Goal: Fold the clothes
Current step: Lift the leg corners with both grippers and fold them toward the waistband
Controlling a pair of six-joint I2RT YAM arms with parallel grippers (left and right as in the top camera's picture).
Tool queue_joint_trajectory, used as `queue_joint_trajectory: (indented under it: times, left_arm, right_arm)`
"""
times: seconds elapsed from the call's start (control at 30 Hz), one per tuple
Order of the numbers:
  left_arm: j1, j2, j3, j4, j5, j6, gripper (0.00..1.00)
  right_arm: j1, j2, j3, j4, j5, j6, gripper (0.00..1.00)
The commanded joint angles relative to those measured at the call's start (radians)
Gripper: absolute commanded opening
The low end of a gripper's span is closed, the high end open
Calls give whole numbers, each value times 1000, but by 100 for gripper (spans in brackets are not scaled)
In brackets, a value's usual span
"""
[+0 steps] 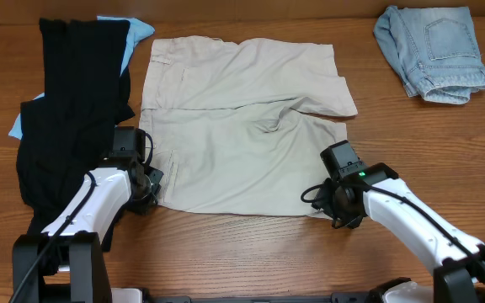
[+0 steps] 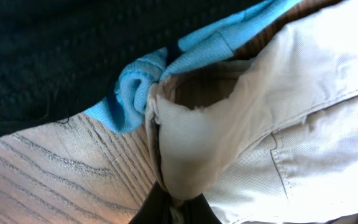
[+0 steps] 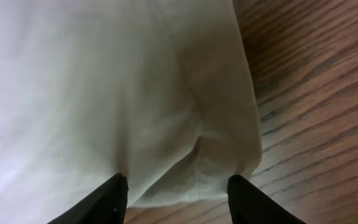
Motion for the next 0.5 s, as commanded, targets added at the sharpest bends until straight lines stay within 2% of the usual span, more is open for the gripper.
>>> queue_joint_trajectory:
  times: [0.0,0.13,0.2,0.23,0.27,0.3,0.4,0.47]
  left_arm:
    - [3,-12,-13,-7,5,42,4]
    - [4,-12,-13,-11,4,69,4]
    - [4,-12,-13,-11,4,104,4]
    - [4,-13,-13,-11,4,122,4]
    - [4,-13,-11,-11,4,148,4]
    - [4,-13,-9,-11,5,171,4]
    - [5,-13,23,-37,35,309,4]
    - [5,-13,79,-107,79,393,4]
  right_arm:
    - [2,56,-8,5,16,9,56]
    - [2,89,-8,2,8,9,56]
    - [2,93,-8,0,8,9,51]
    - [2,92,-8,0,9,9,46]
    - [2,92,-8,2,9,9,33]
    - [1,92,-8,3,10,9,25]
    - [-18,92,9,-21,8,9,4]
    - [-47,90,52,-79,10,2,4]
